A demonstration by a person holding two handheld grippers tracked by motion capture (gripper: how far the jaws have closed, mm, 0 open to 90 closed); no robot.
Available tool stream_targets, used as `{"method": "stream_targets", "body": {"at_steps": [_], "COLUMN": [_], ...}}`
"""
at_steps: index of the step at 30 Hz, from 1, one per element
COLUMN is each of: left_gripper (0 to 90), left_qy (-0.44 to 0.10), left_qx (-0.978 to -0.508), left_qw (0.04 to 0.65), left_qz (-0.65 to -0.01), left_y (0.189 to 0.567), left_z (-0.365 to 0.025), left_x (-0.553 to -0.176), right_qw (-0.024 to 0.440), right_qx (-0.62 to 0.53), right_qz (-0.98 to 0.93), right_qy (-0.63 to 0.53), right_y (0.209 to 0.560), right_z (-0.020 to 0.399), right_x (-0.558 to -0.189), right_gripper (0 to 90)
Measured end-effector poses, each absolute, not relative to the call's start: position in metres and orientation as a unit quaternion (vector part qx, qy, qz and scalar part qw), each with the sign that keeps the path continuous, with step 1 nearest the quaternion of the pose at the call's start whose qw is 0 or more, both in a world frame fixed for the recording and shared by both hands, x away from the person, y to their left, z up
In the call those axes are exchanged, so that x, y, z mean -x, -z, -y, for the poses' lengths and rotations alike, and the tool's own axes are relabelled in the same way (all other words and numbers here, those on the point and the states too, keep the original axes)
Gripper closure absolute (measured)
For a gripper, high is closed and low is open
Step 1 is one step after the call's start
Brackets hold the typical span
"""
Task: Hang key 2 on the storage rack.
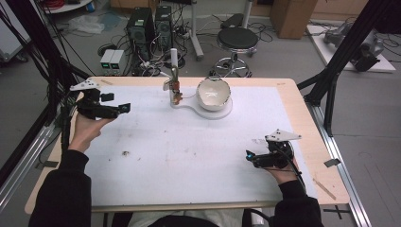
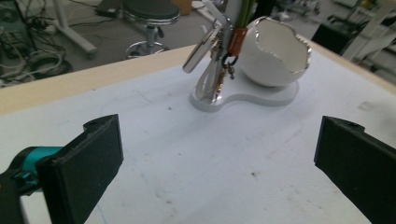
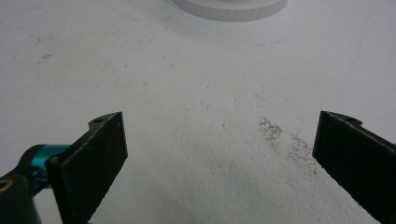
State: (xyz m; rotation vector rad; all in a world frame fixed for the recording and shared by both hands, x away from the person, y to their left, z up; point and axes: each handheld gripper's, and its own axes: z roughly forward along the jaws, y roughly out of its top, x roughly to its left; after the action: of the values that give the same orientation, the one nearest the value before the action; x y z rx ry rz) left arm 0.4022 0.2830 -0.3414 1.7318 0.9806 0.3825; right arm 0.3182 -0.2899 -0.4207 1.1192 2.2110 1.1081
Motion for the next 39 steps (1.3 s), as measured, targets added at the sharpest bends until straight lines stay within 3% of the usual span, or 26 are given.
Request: {"method": "stream_targets", "body": {"at_steps": [14, 39], "left_gripper": [1.7, 1.7], "left_qy": [-0.169, -0.168], "left_qx": [-0.742, -0.735], "left_qw": [0.505, 0.52], "left_qz": [-0.407, -0.402], "left_y": [0.364, 0.41], "left_z": [-0.295, -0.303], "left_x": [-0.369, -0.322], "right_qw": [0.213, 0.217], "right_qx": [-0.407, -0.416], "right_qz": [-0.794, -0.787], "right_qy": [-0.399, -0.4], "right_y": [0.421, 0.423], "right_z": [0.292, 0.295], "right_x": [-0.318, -0.317], "right_gripper": [2.2, 2.2]}}
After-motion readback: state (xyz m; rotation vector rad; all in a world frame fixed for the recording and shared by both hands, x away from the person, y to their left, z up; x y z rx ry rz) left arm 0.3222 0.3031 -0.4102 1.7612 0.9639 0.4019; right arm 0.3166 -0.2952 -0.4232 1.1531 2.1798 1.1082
